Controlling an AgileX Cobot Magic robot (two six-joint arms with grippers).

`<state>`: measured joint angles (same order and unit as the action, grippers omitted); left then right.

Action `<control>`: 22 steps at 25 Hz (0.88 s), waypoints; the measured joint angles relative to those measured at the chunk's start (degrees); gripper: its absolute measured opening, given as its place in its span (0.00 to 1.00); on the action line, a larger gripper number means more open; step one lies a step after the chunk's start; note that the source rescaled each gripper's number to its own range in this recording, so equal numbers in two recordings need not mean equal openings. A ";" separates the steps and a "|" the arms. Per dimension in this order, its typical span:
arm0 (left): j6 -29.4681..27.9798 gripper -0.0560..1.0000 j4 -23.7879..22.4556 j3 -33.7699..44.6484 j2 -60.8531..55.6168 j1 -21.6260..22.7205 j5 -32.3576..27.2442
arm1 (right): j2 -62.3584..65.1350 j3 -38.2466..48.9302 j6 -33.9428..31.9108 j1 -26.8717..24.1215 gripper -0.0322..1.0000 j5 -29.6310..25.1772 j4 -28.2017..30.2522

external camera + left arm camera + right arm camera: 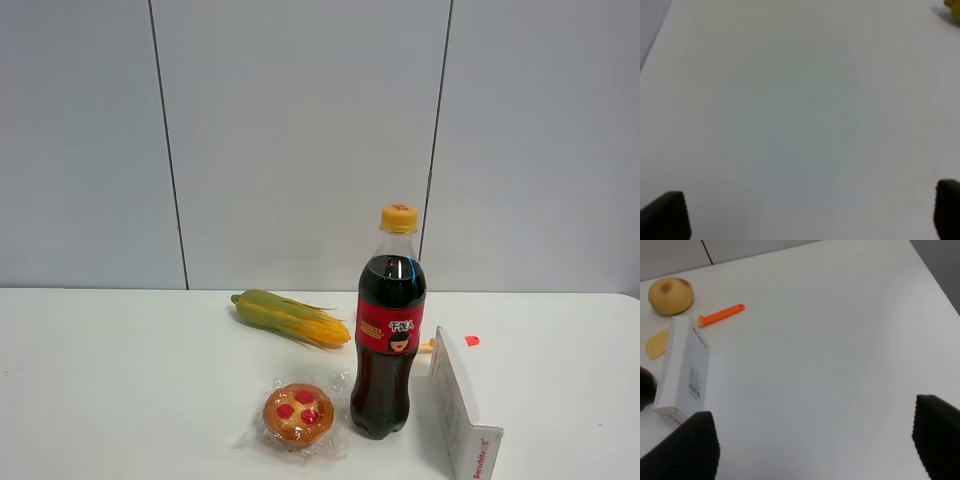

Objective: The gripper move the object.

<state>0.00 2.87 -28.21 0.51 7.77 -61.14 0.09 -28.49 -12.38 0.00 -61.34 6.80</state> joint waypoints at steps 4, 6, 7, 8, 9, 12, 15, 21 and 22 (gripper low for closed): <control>0.00 1.00 -0.30 0.13 -0.68 -0.70 0.10 | 0.00 0.00 0.00 0.00 1.00 0.00 0.00; 0.00 1.00 -0.35 0.13 -0.68 -1.63 0.10 | 0.00 0.00 0.00 0.00 1.00 0.00 0.00; 0.00 1.00 -0.42 0.13 -0.68 -2.22 0.10 | 0.00 0.00 0.00 0.00 1.00 0.00 0.00; 0.00 1.00 -0.42 0.13 -0.68 -2.69 0.10 | 0.00 0.00 0.00 0.00 1.00 0.00 0.00; 0.00 1.00 -0.47 0.13 -0.68 -2.86 0.10 | 0.00 0.00 0.00 0.00 1.00 0.00 0.00; 0.00 1.00 -0.47 0.13 -0.68 -3.12 0.10 | 0.00 0.00 0.00 0.00 1.00 0.00 0.00; 0.00 1.00 -0.47 0.13 -0.68 -3.12 0.10 | 0.00 0.00 0.00 0.00 1.00 0.00 0.00; 0.00 1.00 -0.47 0.13 -0.68 -3.12 0.10 | 0.00 0.00 0.00 0.00 1.00 0.00 0.00; 0.00 1.00 -0.47 0.13 -0.68 -3.12 0.10 | 0.00 0.00 0.00 0.00 1.00 0.00 0.00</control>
<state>0.00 2.40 -28.07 -0.18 4.65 -61.03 0.09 -28.49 -12.38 0.00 -61.34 6.80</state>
